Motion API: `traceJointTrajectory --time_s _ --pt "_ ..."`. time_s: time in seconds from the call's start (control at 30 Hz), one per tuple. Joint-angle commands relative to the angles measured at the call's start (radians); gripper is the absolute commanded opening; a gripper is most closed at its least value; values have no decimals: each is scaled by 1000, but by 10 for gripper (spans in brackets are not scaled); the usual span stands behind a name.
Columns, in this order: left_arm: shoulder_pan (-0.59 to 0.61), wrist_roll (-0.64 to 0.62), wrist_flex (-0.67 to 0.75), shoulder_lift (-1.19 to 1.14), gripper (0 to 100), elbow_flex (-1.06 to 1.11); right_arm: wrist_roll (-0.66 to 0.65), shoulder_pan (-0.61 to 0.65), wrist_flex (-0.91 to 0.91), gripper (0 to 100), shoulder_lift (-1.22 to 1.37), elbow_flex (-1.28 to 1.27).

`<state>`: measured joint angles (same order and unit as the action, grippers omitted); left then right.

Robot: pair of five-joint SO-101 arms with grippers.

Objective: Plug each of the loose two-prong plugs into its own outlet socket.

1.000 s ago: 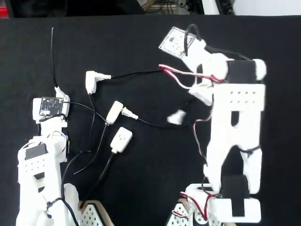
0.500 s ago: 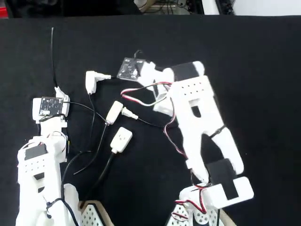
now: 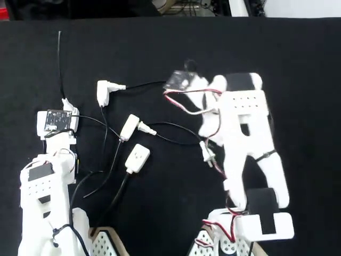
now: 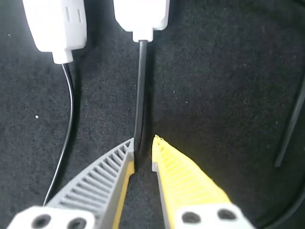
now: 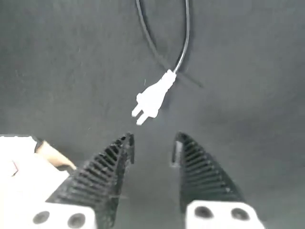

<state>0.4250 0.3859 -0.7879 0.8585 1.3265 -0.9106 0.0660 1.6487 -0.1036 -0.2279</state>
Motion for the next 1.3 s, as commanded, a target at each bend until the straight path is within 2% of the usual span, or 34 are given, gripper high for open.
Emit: traceJointTrajectory --time_s 0.0,0.13,0.3,0.47,0.63,0.7,0.9,1.17,1.27 --pt "-12 9 18 14 73 -10 8 -40 -153 99 -38 -173" --pt "-12 9 18 14 73 -8 124 -3 -302 177 -36 -298" --pt "-8 5 49 14 73 1 244 74 -336 280 -36 -309" --pt "-10 6 54 14 73 7 315 89 -368 283 22 -312" --pt "-10 8 54 14 73 7 319 29 -408 281 211 -254" --pt "-10 8 54 14 73 7 318 3 -400 248 280 -206" --pt "-10 8 54 14 73 7 316 -29 -318 15 426 -77" --pt "-10 8 54 14 73 7 316 -23 -307 12 453 10" --pt "-10 8 55 14 73 7 316 -26 -241 12 452 53"
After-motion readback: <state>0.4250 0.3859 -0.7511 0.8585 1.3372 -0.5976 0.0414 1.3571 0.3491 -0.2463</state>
